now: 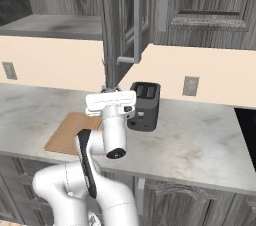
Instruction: Grab the spray bottle from the cabinet, then place it next to the cutting board for sanitizing. Then grab the dish brush from the countertop next to the sink and place it next to the cutting board.
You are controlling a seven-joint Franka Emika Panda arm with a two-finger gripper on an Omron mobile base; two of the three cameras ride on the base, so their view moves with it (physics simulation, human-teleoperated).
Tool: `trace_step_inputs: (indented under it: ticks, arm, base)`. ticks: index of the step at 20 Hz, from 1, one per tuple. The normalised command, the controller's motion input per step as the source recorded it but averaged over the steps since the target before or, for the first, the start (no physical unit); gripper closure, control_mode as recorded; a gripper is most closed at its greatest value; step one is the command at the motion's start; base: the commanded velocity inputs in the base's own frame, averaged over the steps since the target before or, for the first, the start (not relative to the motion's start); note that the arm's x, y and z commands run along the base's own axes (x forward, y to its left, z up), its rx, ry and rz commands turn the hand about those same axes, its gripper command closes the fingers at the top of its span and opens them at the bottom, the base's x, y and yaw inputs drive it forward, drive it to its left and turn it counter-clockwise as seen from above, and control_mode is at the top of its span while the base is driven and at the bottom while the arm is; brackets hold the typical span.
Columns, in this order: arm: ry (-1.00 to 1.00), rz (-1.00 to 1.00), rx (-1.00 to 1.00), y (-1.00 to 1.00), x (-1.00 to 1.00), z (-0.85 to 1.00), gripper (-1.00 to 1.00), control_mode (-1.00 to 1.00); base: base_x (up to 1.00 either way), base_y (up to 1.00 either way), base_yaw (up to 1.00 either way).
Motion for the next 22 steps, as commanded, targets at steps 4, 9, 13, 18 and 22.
trace_step_inputs:
  ticks: [4,9,13,18,22]
  arm:
    - [0.29,0.12,-0.21,0.19,0.38,-0.78,1.0,-1.0]
    - [0.16,-0.05,-0.21,0.86,0.17,-0.06,1.0,-1.0]
    - [0.12,-0.19,0.15,1.0,0.02,0.0,1.0,-1.0]
    - [0.22,-0.02,0.13,1.0,0.0,-0.07,1.0,-1.0]
    - [0.16,0.02,0.07,1.0,0.0,-0.2,1.0,-1.0]
  base:
    - [0.0,0.0,0.0]
    - [0.0,0.0,0.0]
    - [0.0,0.0,0.0]
    - [0.0,0.0,0.0]
    - [0.0,0.0,0.0]
